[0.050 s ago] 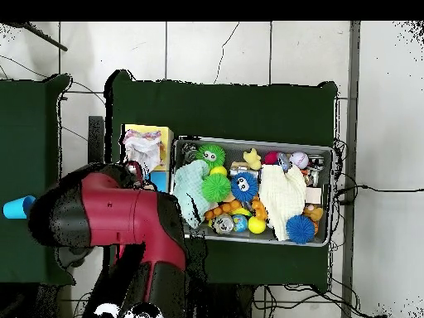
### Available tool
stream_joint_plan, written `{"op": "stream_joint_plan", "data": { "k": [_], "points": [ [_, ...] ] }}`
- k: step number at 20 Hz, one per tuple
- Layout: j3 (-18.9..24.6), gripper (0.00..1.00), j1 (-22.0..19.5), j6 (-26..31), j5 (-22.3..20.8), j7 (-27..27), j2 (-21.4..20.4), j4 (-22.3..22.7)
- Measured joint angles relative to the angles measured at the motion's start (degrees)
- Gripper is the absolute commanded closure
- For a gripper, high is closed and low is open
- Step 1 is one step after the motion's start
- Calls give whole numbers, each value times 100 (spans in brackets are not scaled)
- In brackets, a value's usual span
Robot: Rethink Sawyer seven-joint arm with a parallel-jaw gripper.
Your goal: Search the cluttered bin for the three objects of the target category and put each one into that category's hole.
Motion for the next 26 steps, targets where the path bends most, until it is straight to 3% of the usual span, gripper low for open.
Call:
{"op": "stream_joint_plan", "data": {
  "k": [26],
  "points": [
    [53,100,-206,-696,-71,0,306,0]
  ]
}}
